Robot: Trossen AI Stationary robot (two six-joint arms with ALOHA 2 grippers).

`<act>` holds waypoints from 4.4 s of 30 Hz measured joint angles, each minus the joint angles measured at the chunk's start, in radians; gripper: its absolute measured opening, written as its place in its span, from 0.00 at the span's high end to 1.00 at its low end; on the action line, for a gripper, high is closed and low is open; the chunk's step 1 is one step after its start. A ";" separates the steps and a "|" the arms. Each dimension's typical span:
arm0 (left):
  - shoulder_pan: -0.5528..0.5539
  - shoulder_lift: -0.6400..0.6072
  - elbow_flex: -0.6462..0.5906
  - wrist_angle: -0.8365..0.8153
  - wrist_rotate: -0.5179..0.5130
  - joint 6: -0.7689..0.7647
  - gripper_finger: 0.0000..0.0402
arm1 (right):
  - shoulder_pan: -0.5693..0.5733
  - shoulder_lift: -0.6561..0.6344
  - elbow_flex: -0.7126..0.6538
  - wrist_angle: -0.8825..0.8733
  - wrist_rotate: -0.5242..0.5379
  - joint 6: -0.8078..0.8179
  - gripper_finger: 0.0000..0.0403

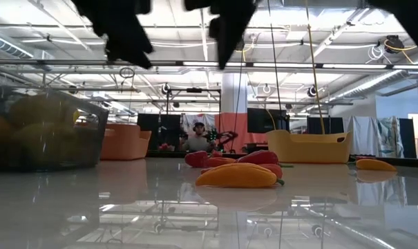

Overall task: Sort produce into baskets
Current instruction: Put the red bell pepper into the orange bin

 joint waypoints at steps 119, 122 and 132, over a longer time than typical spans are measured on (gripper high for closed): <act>0.105 0.608 0.040 0.384 0.070 0.205 0.65 | 0.202 -1.139 -1.512 1.019 0.163 0.775 0.48; 0.109 0.592 0.040 0.370 0.073 0.157 0.71 | 0.202 -1.139 -1.512 1.019 0.163 0.775 0.48; 0.166 0.379 0.073 0.091 0.025 0.165 0.74 | 0.202 -1.139 -1.512 1.019 0.185 0.775 0.48</act>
